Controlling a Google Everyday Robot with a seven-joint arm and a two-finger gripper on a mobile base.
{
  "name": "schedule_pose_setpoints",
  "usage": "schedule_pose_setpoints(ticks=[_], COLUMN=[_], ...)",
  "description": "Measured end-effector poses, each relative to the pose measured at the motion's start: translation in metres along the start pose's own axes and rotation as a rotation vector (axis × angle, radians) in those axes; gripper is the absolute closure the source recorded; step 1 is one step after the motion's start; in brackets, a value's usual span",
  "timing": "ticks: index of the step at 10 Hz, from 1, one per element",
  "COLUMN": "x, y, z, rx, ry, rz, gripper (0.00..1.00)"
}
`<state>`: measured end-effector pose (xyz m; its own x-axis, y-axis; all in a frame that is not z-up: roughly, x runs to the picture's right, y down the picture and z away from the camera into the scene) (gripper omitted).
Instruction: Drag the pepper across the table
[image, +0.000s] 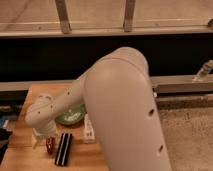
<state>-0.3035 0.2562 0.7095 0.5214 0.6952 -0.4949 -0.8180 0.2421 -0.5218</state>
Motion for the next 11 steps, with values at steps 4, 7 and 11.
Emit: schedule_pose_setpoints(ticks=[4, 7, 11], x=[-0.014, -0.018, -0.019], y=[0.011, 0.01, 0.006], z=[0.025, 0.044, 0.057], rx=[-0.028, -0.02, 0.046], ry=[0.006, 0.013, 0.012], rz=[-0.038, -0.048, -0.065], gripper=[0.34, 0.34, 0.57])
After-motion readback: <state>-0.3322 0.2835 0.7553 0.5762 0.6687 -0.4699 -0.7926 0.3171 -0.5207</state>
